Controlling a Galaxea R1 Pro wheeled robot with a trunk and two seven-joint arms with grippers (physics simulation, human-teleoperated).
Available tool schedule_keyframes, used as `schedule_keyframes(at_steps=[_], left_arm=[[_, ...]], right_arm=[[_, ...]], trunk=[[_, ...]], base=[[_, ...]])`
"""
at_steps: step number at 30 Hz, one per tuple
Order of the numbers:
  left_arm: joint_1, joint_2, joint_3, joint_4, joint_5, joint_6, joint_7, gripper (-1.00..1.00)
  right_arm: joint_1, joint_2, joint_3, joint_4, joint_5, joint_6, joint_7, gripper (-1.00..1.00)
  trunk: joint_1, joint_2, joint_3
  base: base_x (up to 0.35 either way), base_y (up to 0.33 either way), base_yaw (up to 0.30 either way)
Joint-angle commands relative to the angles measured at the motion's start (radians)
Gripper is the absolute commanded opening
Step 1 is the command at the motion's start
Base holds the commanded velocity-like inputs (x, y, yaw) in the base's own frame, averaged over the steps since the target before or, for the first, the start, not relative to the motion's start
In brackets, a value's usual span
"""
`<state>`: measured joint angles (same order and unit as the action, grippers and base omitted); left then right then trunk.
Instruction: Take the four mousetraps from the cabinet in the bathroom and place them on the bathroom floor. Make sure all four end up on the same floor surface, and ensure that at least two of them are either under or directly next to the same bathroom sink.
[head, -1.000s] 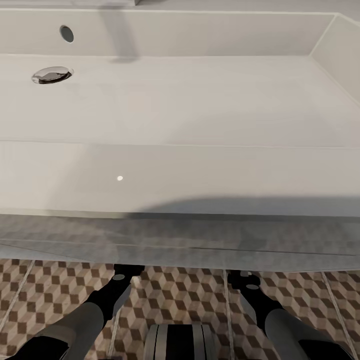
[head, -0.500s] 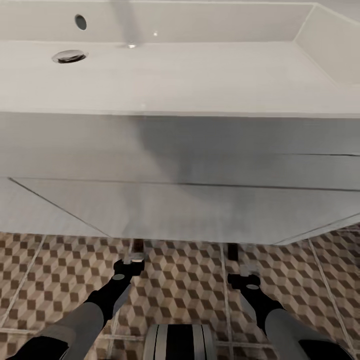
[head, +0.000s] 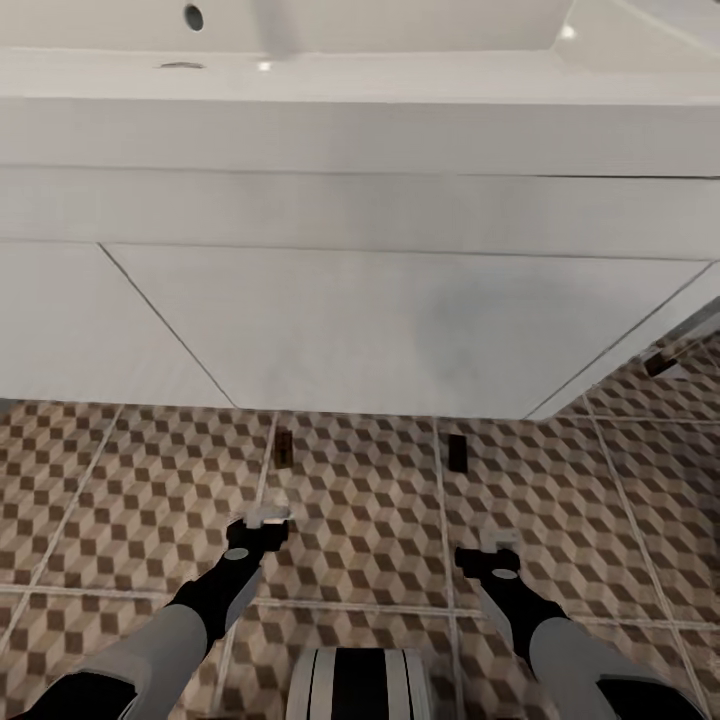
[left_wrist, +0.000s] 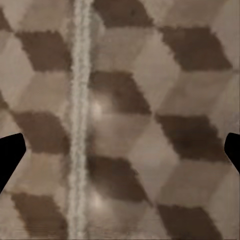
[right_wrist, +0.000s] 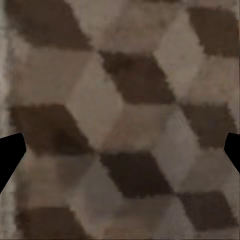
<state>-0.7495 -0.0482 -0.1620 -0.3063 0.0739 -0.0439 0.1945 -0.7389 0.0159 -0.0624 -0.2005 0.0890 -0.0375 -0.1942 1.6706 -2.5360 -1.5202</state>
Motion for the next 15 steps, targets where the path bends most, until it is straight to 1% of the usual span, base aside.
schedule_keyframes(at_steps=[1,15], left_arm=[[-0.001,0.001,-0.008,0.001,0.008,-0.004,0.006,1.00],[-0.001,0.001,-0.007,0.001,0.009,-0.006,0.006,1.00]], right_arm=[[0.000,0.001,-0.007,0.001,0.009,-0.003,-0.002,1.00],[0.000,0.001,-0.006,0.001,0.011,-0.004,-0.001,1.00]], trunk=[[-0.001,0.000,0.000],[-0.001,0.000,0.000]], base=[[-0.344,0.000,0.000],[-0.344,0.000,0.000]])
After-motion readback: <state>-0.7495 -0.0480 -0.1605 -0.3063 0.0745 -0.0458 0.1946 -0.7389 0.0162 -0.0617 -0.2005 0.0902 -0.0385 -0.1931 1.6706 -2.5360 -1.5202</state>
